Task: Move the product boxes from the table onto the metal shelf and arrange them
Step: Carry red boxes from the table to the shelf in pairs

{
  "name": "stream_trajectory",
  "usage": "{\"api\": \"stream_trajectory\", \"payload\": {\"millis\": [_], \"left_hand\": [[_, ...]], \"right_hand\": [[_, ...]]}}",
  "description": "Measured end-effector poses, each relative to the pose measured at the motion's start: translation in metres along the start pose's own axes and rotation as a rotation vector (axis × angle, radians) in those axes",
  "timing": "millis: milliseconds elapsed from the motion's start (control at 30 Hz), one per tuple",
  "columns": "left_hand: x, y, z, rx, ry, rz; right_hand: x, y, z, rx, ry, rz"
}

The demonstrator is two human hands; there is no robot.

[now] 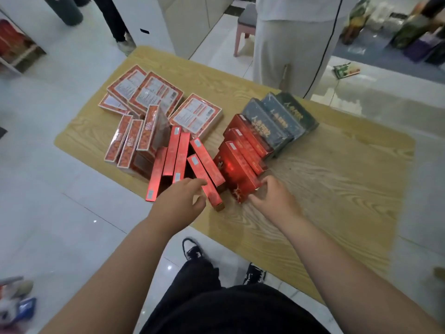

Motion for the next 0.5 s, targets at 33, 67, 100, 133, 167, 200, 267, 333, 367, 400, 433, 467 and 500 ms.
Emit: {"api": "stream_trajectory", "payload": {"millis": [33,67,100,133,167,200,267,333,367,400,433,467,500], "left_hand": [[0.0,-0.017,-0.001,-0.021,0.0,0.002],[-0.001,-0.034,-0.002,-0.04,-0.005,0.002],[-0.001,-0.052,-0.001,-0.058,-0.004,-0.003],[-0.002,-0.07,0.001,-0.084,0.003,-0.008],[-0.003,-0.088,0.004,-0.111,0.014,-0.013],[-0.004,-0.105,0.008,-0.131,0.032,-0.022],[-0.011,-0.136,0.013,-0.153,0.069,-0.053],[-0.025,-0.165,0.017,-0.191,0.081,-0.111],[-0.035,-0.177,0.017,-0.209,0.077,-0.146],[-0.045,-0.189,0.018,-0.226,0.066,-0.179],[-0.055,-0.199,0.019,-0.242,0.055,-0.209],[-0.064,-0.206,0.021,-0.255,0.048,-0.233],[-0.072,-0.212,0.023,-0.264,0.042,-0.254]], "right_hand": [[-0.006,-0.004,0.007,-0.061,-0.017,-0.006],[-0.015,-0.008,0.014,-0.124,-0.033,-0.018],[-0.023,-0.011,0.019,-0.177,-0.053,-0.027],[-0.031,-0.014,0.024,-0.222,-0.069,-0.038],[-0.037,-0.016,0.026,-0.253,-0.089,-0.045],[-0.041,-0.016,0.028,-0.285,-0.12,-0.049],[-0.043,-0.017,0.029,-0.335,-0.196,-0.035],[-0.041,-0.014,0.034,-0.415,-0.282,-0.008],[-0.04,-0.012,0.037,-0.456,-0.324,-0.004],[-0.041,-0.007,0.044,-0.504,-0.354,-0.006],[-0.041,-0.002,0.05,-0.545,-0.374,0.0],[-0.041,0.005,0.059,-0.595,-0.385,0.012],[-0.039,0.014,0.067,-0.642,-0.398,0.033]]}}
Point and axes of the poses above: each hand's wrist, its own y-axis away from the middle knuckle, its own x-axis out of the back of the hand, z = x × y, the point moved 9 cm from there along -y, towards the middle knuckle, and after that the axes turned 15 degrees about z, right-handed, at the moved point
